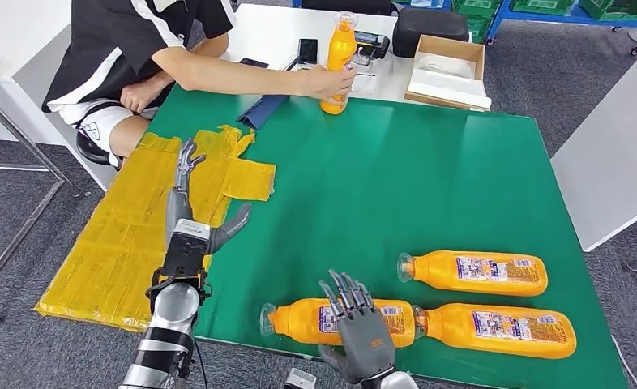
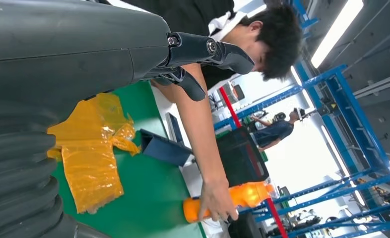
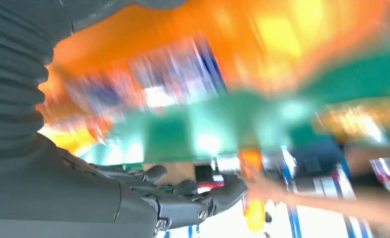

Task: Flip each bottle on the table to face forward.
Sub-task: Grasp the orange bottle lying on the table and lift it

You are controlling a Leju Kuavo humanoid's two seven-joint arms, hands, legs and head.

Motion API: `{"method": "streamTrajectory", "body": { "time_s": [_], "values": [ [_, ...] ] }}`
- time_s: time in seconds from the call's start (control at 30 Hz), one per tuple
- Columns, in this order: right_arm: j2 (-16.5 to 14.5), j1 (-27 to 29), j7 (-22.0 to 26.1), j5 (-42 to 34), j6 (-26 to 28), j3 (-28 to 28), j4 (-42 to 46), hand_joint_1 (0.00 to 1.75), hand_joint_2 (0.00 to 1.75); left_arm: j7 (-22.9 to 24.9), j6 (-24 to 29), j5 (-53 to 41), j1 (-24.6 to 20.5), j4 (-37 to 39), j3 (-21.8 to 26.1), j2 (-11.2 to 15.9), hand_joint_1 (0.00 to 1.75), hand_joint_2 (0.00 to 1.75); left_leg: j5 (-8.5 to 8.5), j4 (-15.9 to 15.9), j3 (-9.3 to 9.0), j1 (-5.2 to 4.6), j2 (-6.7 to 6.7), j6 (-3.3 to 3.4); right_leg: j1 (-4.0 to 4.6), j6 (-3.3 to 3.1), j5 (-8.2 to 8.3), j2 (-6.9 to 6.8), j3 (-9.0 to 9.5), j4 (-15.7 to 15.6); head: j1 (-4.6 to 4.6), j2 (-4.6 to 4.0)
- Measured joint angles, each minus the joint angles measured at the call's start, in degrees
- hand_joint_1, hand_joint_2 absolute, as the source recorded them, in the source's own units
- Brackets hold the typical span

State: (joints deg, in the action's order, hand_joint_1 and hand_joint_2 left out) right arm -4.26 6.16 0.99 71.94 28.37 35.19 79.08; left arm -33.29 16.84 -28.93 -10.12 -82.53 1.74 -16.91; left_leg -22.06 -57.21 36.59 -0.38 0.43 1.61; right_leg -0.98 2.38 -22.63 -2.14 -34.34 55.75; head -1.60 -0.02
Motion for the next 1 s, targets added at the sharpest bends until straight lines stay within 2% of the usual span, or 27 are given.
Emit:
{"method": "streamTrajectory", "body": {
  "time_s": [0.1, 0.37, 0.77, 1.0],
  "values": [
    [-0.2, 0.6, 2.5, -2.7, 0.0, -0.4, 4.5, 0.0, 1.75, -0.2, 0.6, -0.3, 0.3, 0.0, 0.0, -0.2, 0.0, 1.75, 0.0, 0.0, 0.0, 0.0, 0.0, 0.0, 0.0, -0.01, -0.01, -0.01, 0.0, 0.0, -0.01, 0.0],
    [-0.3, 1.5, 3.2, -2.4, 0.0, -1.6, 8.1, 0.0, 1.75, -0.3, 0.6, -0.6, 0.8, 0.0, 0.1, -0.3, 0.0, 1.75, -0.02, 0.0, 0.0, 0.0, 0.0, -0.01, 0.0, -0.01, -0.02, 0.0, 0.0, 0.0, 0.0, 0.0],
    [-0.3, 1.8, 0.0, 1.1, -3.3, -4.1, 7.0, 0.0, 1.75, -0.3, 0.5, 0.0, 0.8, 0.0, 0.1, -0.6, 0.0, 1.75, -0.02, 0.0, 0.01, 0.0, 0.0, -0.01, 0.0, -0.01, -0.02, 0.0, 0.0, 0.0, 0.0, 0.0],
    [-0.5, 1.2, -2.8, 3.8, -3.8, -6.4, 2.8, 0.0, 1.75, -0.1, 0.1, 0.2, 0.8, 0.0, 0.0, -0.8, 0.0, 1.75, -0.02, 0.0, 0.0, 0.0, 0.0, -0.01, 0.0, -0.01, -0.02, 0.0, 0.0, 0.0, -0.01, 0.0]
  ]
}}
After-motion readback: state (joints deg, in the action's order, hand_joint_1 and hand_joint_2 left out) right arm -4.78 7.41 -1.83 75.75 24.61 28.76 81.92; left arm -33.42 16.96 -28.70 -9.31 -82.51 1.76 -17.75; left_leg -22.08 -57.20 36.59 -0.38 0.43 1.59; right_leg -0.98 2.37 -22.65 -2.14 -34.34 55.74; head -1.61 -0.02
